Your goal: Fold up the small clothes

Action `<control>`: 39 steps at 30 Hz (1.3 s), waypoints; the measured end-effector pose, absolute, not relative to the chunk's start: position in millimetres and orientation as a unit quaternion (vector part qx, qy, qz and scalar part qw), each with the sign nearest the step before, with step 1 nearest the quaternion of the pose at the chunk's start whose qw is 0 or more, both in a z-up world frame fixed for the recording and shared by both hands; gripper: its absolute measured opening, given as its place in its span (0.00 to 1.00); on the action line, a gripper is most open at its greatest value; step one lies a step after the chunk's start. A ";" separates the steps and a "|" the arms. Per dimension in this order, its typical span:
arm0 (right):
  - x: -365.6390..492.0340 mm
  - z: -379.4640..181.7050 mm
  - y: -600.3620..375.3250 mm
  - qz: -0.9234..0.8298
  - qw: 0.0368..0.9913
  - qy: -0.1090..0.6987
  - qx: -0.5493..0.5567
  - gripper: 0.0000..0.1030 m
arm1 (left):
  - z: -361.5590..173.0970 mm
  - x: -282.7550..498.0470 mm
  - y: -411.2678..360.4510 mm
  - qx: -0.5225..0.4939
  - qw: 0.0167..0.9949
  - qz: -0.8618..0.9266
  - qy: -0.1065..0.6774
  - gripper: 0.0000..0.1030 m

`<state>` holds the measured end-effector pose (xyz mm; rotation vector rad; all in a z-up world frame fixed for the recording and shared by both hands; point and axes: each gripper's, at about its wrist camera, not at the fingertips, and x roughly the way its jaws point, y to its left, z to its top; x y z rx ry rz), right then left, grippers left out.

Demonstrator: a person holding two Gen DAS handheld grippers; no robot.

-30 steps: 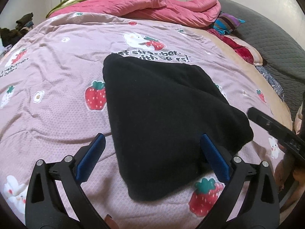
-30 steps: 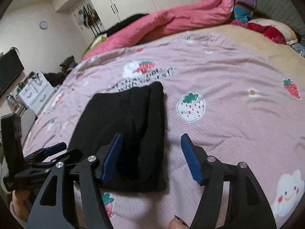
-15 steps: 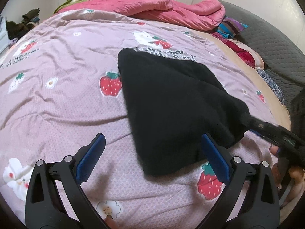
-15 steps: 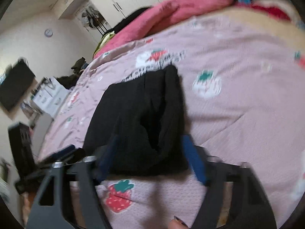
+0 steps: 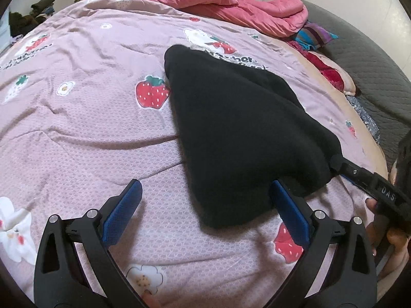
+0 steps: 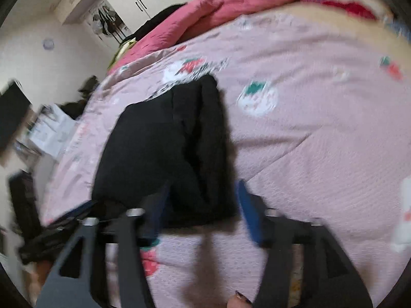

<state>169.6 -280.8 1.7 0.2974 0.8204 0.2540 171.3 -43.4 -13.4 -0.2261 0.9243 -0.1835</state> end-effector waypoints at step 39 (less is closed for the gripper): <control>30.7 4.8 -253.2 0.082 0.956 0.280 0.026 0.96 | 2.7 67.2 -30.1 -0.090 0.922 -0.091 0.366 0.91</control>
